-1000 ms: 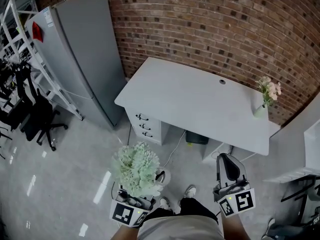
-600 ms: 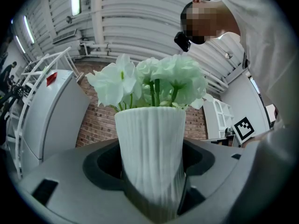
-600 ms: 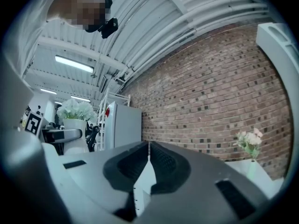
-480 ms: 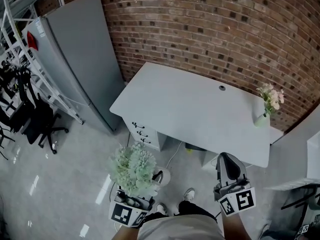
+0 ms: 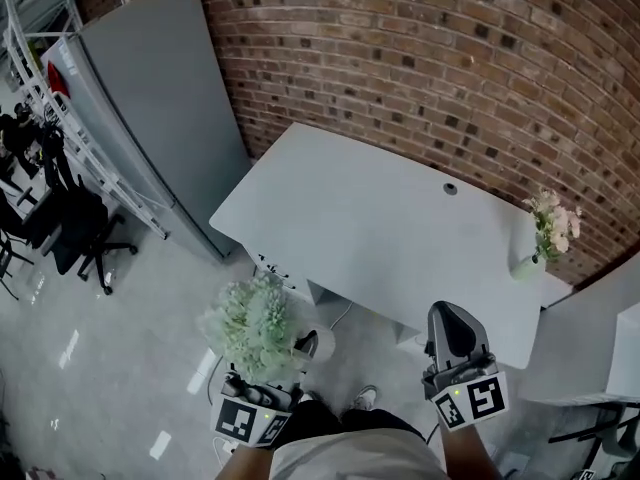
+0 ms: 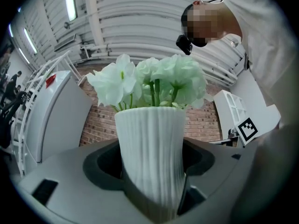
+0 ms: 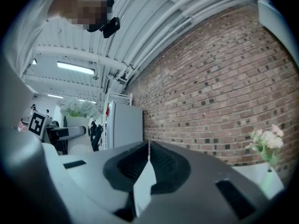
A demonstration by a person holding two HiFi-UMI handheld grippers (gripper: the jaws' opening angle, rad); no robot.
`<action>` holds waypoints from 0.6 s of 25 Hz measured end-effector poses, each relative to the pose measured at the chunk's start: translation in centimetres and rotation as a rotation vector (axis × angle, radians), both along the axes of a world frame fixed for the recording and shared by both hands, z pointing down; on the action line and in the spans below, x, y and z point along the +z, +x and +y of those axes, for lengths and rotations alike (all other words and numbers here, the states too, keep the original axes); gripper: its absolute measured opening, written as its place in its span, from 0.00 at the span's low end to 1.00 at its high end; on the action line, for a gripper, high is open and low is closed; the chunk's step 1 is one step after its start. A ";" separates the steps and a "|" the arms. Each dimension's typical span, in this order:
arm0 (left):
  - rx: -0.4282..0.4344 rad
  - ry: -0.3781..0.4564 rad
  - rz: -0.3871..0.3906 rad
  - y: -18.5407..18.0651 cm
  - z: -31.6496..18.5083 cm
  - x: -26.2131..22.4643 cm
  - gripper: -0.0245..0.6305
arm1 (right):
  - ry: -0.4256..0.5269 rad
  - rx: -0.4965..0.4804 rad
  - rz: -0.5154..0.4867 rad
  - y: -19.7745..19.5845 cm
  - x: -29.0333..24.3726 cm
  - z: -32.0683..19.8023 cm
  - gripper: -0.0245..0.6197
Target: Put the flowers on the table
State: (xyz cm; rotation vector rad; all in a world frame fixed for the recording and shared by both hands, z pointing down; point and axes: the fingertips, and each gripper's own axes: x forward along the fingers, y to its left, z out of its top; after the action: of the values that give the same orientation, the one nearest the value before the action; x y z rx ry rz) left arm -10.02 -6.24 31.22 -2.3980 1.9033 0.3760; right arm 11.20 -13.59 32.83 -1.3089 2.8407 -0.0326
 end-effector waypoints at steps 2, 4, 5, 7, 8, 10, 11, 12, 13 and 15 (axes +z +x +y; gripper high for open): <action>-0.006 -0.008 0.002 -0.1 -0.8 0.2 0.56 | -0.008 -0.003 0.006 0.0 0.1 -0.9 0.07; 0.000 -0.010 0.001 -0.3 -1.6 0.3 0.56 | -0.007 0.009 0.008 -0.1 0.1 -1.8 0.07; 0.004 -0.011 0.000 -0.5 -2.0 0.4 0.56 | -0.005 0.019 0.007 -0.1 0.2 -2.3 0.07; 0.018 -0.019 -0.003 -0.8 -2.8 0.6 0.56 | -0.008 0.039 0.005 -0.2 0.3 -3.0 0.07; 0.026 -0.023 -0.007 -0.9 -3.2 0.7 0.56 | -0.011 0.048 0.006 -0.2 0.4 -3.2 0.07; 0.040 -0.025 -0.015 -1.2 -4.1 0.8 0.56 | -0.015 0.069 0.004 -0.2 0.7 -3.8 0.07; 0.048 -0.025 -0.016 -1.4 -4.7 0.8 0.56 | -0.015 0.079 0.002 -0.3 0.7 -4.1 0.07; 0.056 -0.026 -0.018 -1.6 -5.2 0.9 0.56 | -0.014 0.089 0.002 -0.4 0.7 -4.4 0.07; 0.063 -0.026 -0.023 -1.8 -5.7 1.0 0.56 | -0.013 0.097 0.004 -0.4 0.7 -4.7 0.07; 0.074 -0.028 -0.031 -2.1 -6.7 1.2 0.56 | -0.015 0.115 0.009 -0.4 1.0 -5.0 0.07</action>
State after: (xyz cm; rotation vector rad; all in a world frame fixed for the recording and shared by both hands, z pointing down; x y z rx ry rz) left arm -12.13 -12.91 32.45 -2.4823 1.8240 0.3159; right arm 10.83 -18.56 33.78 -1.4771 2.7718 -0.0467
